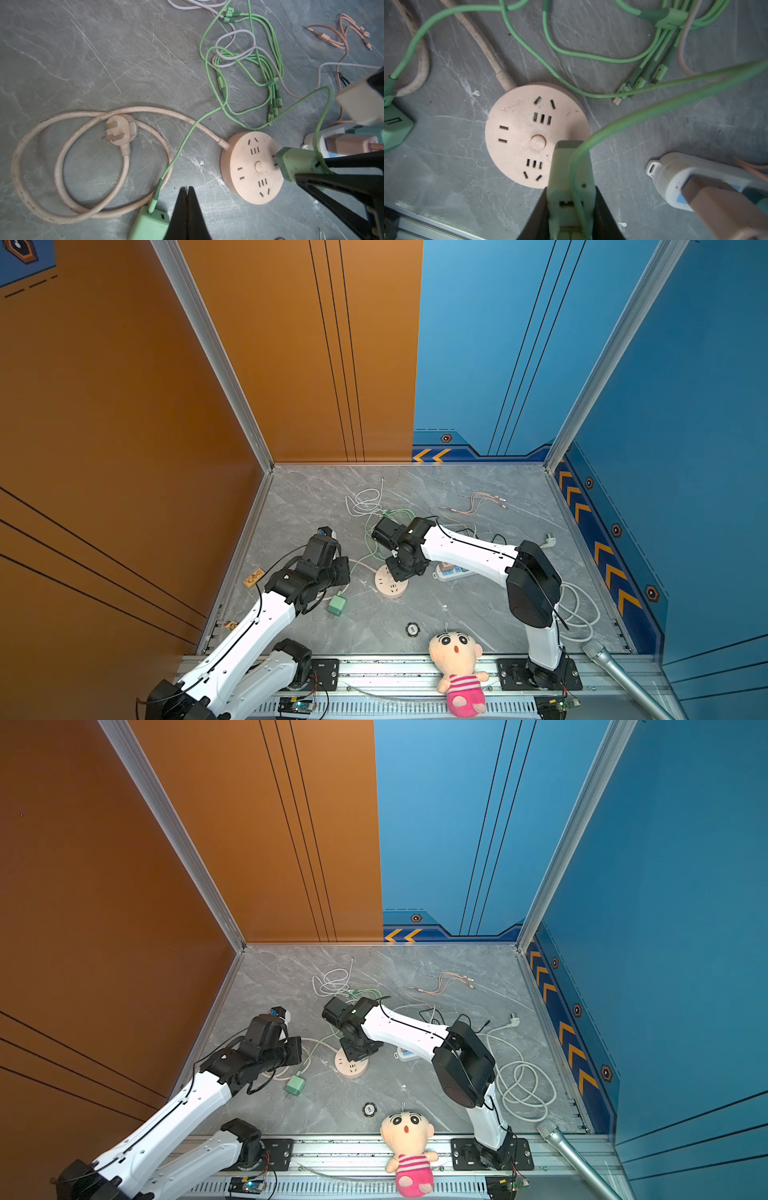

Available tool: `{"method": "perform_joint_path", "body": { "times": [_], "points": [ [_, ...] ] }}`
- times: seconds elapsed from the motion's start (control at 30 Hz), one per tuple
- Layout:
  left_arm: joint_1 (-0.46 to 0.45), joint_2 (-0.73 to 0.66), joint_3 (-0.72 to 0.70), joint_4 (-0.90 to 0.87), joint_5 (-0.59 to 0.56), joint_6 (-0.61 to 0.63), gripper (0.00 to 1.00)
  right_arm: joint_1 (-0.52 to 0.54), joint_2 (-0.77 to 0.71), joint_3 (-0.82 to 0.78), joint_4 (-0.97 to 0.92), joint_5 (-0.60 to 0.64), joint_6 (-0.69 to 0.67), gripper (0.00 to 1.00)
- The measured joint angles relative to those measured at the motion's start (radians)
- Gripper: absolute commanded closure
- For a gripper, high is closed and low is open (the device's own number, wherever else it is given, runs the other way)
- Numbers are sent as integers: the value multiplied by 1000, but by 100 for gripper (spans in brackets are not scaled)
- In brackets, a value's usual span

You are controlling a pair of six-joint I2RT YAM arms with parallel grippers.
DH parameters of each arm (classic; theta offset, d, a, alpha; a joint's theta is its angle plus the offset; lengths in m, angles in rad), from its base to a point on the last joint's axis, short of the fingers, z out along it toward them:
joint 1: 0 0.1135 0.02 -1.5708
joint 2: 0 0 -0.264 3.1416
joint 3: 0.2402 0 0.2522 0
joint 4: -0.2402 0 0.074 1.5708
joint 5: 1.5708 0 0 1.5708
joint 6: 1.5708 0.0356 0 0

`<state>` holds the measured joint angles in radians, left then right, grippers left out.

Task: Insert plugs into power strip
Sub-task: Insert the plug into the socket.

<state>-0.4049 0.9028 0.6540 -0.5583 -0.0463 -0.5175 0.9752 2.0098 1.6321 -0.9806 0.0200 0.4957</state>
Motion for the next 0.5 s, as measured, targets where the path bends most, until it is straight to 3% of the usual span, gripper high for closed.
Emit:
{"method": "perform_joint_path", "body": {
  "times": [0.5],
  "points": [
    [0, -4, 0, -11, 4, -4, 100, -2, -10, -39, 56, 0, 30, 100]
  ]
}}
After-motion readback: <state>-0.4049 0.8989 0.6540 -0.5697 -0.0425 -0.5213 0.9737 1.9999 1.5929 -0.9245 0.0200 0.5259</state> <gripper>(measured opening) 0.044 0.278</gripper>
